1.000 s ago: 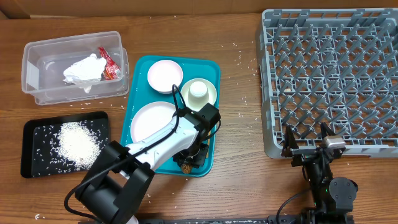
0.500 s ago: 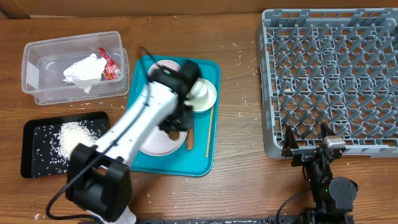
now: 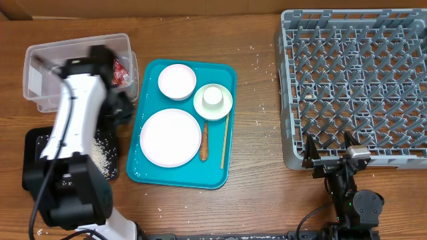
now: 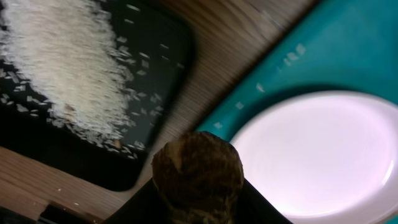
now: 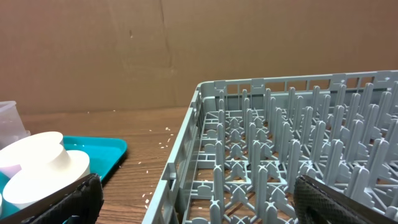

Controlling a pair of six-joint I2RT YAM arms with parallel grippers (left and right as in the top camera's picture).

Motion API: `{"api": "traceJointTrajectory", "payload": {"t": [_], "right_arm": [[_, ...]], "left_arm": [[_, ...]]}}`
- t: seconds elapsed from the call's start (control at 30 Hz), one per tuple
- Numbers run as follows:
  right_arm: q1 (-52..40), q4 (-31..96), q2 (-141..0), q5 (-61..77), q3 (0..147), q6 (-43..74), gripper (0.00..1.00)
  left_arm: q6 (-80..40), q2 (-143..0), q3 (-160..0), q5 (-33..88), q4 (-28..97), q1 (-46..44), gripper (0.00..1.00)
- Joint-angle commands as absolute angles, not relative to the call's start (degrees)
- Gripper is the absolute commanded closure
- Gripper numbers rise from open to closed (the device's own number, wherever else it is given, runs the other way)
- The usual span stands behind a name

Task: Sort waste into correct bins and load items into the dishwasher
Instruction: 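Carry the mushroom left and drop it onto the black tray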

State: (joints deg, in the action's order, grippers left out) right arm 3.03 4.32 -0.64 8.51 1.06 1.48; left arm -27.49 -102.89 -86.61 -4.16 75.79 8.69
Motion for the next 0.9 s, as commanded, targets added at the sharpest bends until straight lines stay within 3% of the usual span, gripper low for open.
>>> {"api": "traceJointTrajectory", "payload": {"t": [0.0,0.3,0.87], "right_arm": [[3.33,4.03,-0.6,8.01,0.47,1.26,0.0],[3.33,4.03,-0.6,8.01,0.47,1.28,0.0],[3.33,4.03,-0.6,8.01,0.47,1.26,0.0]], "left_arm": [[-30.83,-102.65,-86.26,-4.86,75.55,14.85,0.64],[-32.84,-102.65,-86.24,-4.89,73.69,25.67,0.63],[-32.8,-102.65,-75.44,-5.78,63.4,34.24,0.59]]}}
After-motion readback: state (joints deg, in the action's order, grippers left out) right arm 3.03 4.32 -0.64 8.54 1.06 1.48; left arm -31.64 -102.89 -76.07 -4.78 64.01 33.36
